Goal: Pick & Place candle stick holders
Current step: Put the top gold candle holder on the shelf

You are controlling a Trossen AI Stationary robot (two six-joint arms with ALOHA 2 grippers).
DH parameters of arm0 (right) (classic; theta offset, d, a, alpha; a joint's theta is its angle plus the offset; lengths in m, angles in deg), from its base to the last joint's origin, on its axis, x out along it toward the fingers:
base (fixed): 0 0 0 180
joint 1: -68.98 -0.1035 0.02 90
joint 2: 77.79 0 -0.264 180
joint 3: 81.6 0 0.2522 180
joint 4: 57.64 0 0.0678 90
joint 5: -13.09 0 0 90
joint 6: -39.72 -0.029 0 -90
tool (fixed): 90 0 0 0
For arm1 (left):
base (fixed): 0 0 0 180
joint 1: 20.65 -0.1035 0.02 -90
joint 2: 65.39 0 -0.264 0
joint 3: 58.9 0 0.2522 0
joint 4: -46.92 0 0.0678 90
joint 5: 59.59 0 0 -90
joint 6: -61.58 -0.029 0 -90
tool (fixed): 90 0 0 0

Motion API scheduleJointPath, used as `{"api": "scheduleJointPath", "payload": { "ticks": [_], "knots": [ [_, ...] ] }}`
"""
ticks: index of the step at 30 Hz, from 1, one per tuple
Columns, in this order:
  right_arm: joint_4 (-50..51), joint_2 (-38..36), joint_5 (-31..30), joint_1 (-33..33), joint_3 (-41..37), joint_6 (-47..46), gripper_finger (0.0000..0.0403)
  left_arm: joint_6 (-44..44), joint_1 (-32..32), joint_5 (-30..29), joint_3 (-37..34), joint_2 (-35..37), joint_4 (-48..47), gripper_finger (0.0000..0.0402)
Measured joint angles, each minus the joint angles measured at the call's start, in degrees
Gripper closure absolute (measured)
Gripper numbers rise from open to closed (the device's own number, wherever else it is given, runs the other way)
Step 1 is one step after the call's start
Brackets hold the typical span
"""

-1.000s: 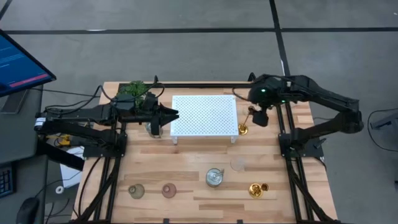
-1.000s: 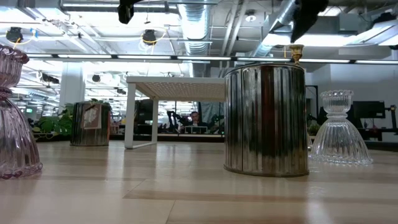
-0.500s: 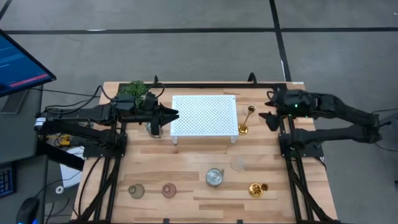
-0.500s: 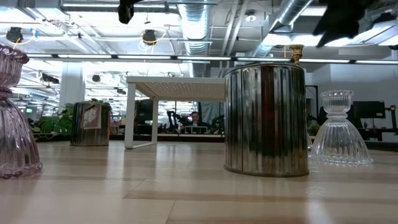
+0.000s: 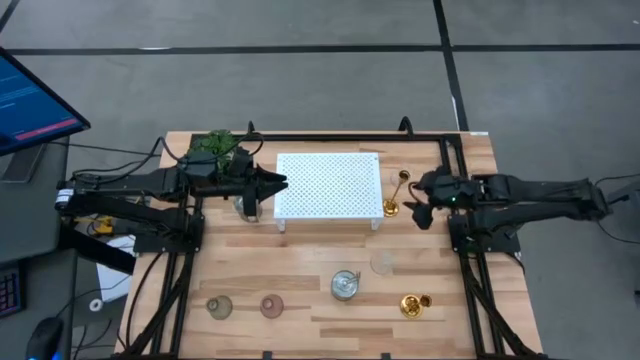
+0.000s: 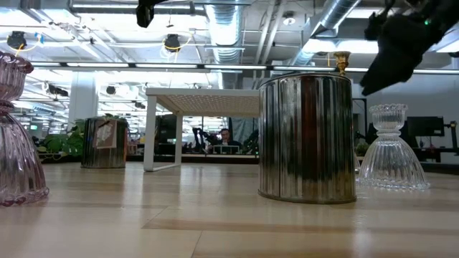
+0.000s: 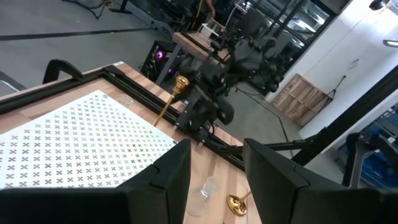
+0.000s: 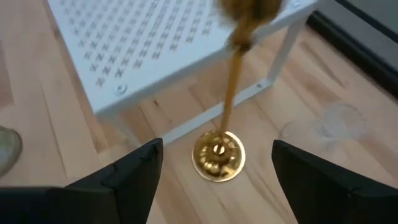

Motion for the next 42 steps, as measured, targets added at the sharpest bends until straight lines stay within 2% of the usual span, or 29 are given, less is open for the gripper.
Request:
{"api": "scheduleJointPath", "payload": {
  "ticks": [7, 13, 23, 27, 32, 42],
  "knots": [
    [-3.68, -0.12, -5.13, -0.05, -0.49, 0.21, 0.0112, 0.00, 0.00, -0.33, 0.00, 0.00, 0.12, 0.0256],
    [-7.99, 1.40, -5.05, -0.25, -0.69, 2.54, 0.0112, 0.00, 0.00, -0.37, 0.00, 0.00, 0.29, 0.0256],
    [-19.42, 1.36, -5.30, 0.37, -8.24, 4.63, 0.0113, 0.02, 0.01, -0.38, 0.00, 0.00, 1.03, 0.0256],
    [-20.69, 1.52, -5.31, 1.40, -8.42, 6.25, 0.0128, 0.02, 0.00, -0.39, 0.00, -0.02, 1.13, 0.0256],
    [-21.10, 1.36, -5.26, 2.35, -8.41, 7.65, 0.0185, 0.02, 0.00, -0.39, 0.00, 0.00, 1.29, 0.0256],
    [-22.20, 1.81, -2.21, 2.58, -8.42, 11.04, 0.0369, 0.02, 0.02, -0.39, 0.00, 0.00, 1.40, 0.0256]
  ]
}}
